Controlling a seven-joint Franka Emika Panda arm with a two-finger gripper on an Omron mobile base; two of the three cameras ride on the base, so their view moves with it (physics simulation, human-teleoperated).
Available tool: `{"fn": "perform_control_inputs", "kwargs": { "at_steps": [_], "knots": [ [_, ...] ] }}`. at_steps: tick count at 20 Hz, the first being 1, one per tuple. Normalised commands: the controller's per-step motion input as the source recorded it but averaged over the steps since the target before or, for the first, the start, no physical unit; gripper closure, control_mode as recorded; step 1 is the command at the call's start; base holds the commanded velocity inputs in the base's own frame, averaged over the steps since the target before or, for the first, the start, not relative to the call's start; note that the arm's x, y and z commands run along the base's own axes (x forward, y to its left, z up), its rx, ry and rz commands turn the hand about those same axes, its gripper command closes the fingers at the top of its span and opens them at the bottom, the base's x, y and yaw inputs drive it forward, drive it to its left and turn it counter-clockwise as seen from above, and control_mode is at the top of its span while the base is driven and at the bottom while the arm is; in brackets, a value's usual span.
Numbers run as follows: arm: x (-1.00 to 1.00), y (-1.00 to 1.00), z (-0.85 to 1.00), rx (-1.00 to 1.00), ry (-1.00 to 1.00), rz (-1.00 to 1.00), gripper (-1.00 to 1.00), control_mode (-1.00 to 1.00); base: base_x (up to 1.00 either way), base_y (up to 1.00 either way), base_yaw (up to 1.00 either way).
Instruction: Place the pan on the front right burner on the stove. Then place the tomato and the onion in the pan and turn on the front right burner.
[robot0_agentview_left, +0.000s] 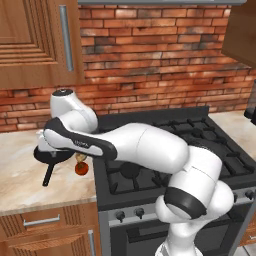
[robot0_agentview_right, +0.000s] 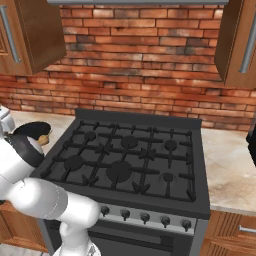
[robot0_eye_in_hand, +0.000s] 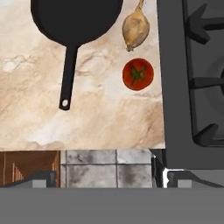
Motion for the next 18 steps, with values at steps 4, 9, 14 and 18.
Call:
{"fn": "perform_control_inputs", "kwargs": {
  "at_steps": [4, 9, 14, 18],
  "knots": [
    [0.06, 0.23, -0.15, 0.01, 0.02, -0.06, -1.0, -1.0, 0.0, 0.0, 0.0],
    [0.1, 0.24, -0.13, 0.0, 0.06, -0.09, -1.0, -1.0, 0.0, 0.0, 0.0],
    [0.08, 0.16, -0.12, 0.0, 0.13, -0.13, -1.0, -1.0, 0.0, 0.0, 0.0],
    [0.08, 0.17, -0.08, -0.01, 0.13, -0.14, -1.0, -1.0, 0.0, 0.0, 0.0]
  ]
}}
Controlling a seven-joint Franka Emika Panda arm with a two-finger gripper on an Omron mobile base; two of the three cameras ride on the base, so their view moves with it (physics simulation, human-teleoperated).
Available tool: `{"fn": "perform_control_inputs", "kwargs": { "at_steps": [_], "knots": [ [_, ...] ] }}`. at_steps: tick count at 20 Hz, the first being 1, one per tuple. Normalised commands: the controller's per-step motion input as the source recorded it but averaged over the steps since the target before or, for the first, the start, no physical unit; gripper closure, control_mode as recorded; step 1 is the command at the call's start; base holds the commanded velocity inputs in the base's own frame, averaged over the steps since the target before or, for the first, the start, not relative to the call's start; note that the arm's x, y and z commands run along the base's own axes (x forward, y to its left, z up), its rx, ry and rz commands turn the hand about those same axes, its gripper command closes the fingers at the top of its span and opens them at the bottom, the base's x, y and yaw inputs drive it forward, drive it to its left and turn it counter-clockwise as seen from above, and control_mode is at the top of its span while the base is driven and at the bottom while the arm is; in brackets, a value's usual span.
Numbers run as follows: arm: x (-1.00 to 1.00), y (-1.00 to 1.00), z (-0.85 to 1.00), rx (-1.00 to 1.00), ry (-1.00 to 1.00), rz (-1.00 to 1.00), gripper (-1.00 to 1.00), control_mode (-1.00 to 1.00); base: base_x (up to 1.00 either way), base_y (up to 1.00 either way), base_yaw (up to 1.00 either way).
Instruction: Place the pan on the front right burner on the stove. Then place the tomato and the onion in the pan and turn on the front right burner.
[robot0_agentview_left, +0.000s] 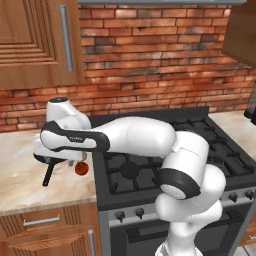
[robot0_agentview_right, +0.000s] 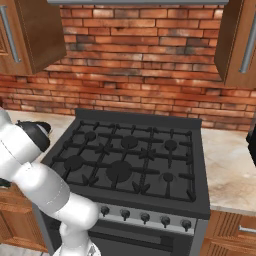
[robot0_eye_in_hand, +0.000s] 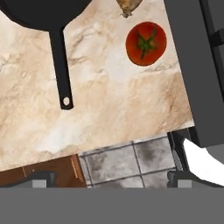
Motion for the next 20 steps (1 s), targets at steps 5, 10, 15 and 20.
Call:
{"fn": "perform_control_inputs", "kwargs": {
  "at_steps": [5, 10, 15, 20],
  "knots": [
    [0.02, 0.16, -0.07, -0.07, 0.07, -0.14, -1.0, -1.0, 0.0, 0.0, 0.0],
    [0.01, 0.13, -0.05, -0.07, 0.0, -0.07, -1.0, -1.0, 0.0, 0.0, 0.0],
    [0.06, 0.05, -0.07, -0.02, 0.0, -0.01, -1.0, -1.0, 0.0, 0.0, 0.0],
    [0.11, 0.04, -0.1, 0.0, 0.0, 0.0, -1.0, -1.0, 0.0, 0.0, 0.0]
  ]
}}
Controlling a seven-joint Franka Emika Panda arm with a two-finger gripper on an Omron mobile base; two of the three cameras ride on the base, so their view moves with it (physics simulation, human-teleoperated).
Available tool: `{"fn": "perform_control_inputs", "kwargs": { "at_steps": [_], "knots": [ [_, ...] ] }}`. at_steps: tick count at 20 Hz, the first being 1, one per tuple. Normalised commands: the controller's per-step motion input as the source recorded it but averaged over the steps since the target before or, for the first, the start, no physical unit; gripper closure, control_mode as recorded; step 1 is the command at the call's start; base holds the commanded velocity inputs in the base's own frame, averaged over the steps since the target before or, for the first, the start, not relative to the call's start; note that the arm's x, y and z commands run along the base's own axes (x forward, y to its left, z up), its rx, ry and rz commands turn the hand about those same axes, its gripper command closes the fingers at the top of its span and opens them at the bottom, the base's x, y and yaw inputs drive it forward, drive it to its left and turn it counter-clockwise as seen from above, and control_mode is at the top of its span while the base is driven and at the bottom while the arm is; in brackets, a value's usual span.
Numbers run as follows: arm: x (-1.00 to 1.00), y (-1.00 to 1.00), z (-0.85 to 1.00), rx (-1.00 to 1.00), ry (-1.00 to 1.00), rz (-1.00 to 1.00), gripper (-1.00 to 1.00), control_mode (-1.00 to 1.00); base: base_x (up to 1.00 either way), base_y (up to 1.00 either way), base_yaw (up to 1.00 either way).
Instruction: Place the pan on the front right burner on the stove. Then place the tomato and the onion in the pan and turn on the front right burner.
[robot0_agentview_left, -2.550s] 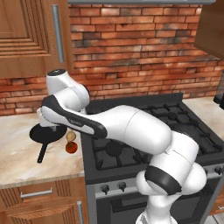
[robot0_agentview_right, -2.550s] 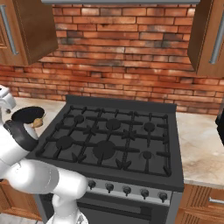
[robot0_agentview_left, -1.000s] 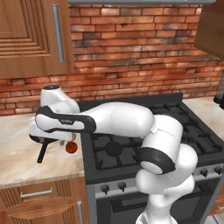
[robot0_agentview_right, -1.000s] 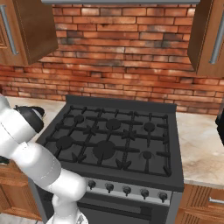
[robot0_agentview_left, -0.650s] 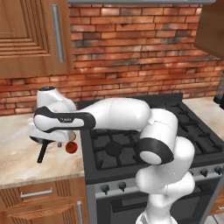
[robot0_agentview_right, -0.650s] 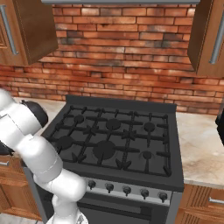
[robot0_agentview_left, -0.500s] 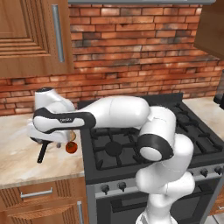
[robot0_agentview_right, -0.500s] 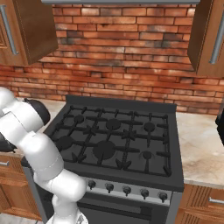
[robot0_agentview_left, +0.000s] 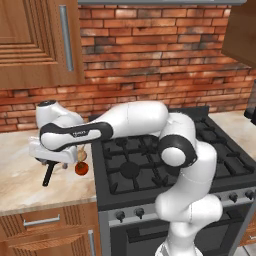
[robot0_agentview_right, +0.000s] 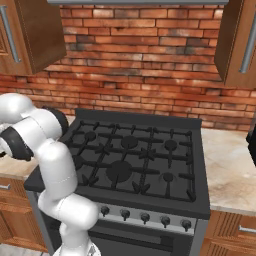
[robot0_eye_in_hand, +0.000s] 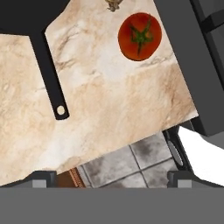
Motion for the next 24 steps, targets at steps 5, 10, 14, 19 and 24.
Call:
{"fn": "perform_control_inputs", "kwargs": {
  "at_steps": [5, 10, 14, 19, 24],
  "knots": [
    [0.1, 0.04, -0.14, 0.0, 0.0, 0.0, -1.0, -1.0, 0.0, 0.0, 0.0],
    [0.07, 0.05, -0.15, 0.0, 0.0, 0.01, -1.0, -1.0, 0.0, 0.0, 0.0],
    [0.05, 0.01, -0.16, 0.0, 0.0, 0.05, -1.0, -1.0, 0.0, 0.0, 0.0],
    [0.04, 0.0, -0.2, 0.0, 0.0, 0.08, -1.0, -1.0, 0.0, 0.0, 0.0],
    [0.04, 0.0, -0.31, 0.0, 0.0, 0.13, -1.0, -1.0, 0.0, 0.0, 0.0]
  ]
}}
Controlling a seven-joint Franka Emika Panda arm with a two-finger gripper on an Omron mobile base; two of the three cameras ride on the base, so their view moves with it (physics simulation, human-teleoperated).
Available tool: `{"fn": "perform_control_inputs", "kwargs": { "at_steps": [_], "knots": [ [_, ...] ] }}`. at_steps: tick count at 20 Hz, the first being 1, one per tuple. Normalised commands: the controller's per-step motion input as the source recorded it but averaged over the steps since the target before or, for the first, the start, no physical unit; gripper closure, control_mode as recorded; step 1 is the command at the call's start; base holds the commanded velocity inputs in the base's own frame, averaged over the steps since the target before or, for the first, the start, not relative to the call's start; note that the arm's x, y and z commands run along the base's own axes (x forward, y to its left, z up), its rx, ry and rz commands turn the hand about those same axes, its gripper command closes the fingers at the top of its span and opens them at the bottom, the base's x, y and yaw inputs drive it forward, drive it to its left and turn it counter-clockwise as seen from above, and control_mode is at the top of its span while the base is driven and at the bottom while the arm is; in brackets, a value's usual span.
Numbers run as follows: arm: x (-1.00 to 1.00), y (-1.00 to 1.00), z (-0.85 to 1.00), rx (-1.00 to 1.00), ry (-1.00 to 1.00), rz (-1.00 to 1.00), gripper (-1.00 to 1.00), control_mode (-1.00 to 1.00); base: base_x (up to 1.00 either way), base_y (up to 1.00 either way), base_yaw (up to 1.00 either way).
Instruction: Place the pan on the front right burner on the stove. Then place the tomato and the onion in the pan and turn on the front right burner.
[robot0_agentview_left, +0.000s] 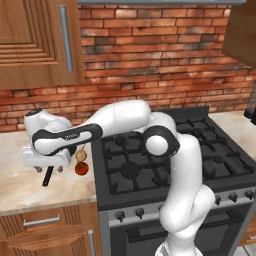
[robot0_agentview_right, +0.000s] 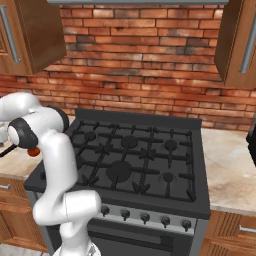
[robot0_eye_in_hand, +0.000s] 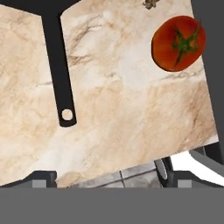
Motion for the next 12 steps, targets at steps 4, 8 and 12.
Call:
{"fn": "perform_control_inputs", "kwargs": {
  "at_steps": [4, 8, 12],
  "knots": [
    [0.08, 0.0, -0.32, 0.01, 0.0, 0.11, -1.0, -1.0, 0.0, 0.0, 0.0],
    [0.12, 0.01, -0.21, 0.03, 0.0, 0.04, -1.0, -1.0, 0.0, 0.0, 0.0],
    [0.22, 0.16, -0.14, 0.04, 0.0, 0.0, -1.0, -1.0, 0.0, 0.0, 0.0]
  ]
}}
